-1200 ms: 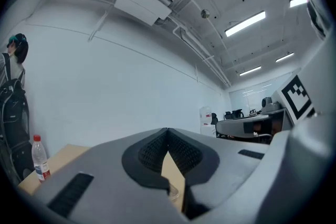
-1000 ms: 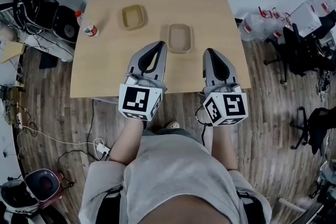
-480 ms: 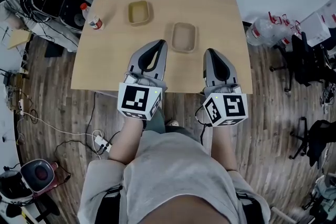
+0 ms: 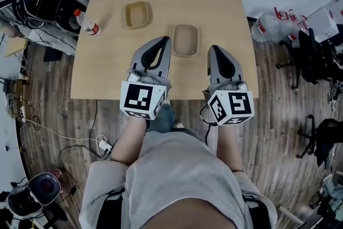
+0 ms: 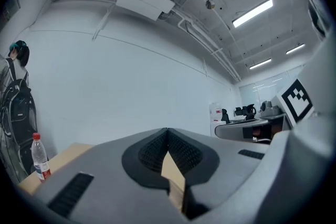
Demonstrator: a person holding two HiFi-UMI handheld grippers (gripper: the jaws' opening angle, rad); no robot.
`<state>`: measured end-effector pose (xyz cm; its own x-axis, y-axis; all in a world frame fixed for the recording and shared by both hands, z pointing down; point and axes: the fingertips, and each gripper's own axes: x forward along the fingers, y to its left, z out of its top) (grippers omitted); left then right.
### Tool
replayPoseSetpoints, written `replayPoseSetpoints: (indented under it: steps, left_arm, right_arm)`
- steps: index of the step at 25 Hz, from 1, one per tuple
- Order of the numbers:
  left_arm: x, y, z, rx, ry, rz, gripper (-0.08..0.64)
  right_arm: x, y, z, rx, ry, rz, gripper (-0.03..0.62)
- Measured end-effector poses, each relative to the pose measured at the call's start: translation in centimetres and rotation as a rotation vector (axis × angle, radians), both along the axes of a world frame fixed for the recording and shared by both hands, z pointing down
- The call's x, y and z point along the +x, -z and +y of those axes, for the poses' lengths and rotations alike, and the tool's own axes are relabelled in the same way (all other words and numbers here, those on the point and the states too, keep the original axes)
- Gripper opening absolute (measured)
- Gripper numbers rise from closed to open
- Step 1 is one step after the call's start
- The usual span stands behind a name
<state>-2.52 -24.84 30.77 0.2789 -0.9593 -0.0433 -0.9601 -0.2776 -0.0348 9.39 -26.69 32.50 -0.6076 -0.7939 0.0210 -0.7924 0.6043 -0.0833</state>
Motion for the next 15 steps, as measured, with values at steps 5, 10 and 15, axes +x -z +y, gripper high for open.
replayPoseSetpoints:
  steps: [5, 10, 15]
  left_arm:
    - [-1.1, -0.1, -3.0, -0.003, -0.01, 0.006, 0.015]
    - [-2.3, -0.3, -6.4, -0.013, -0.019, 0.009, 0.015]
    - [-3.7, -1.1, -9.7, -0.032, -0.03, 0.016, 0.015]
  right_arm:
    - [-1.2, -0.4, -3.0, -0.017, -0.011, 0.014, 0.012]
    - [-2.3, -0.9, -6.4, -0.041, -0.025, 0.023, 0.012]
    - [-3.5, -2.0, -9.6, -0.074, -0.044, 0.031, 0.012]
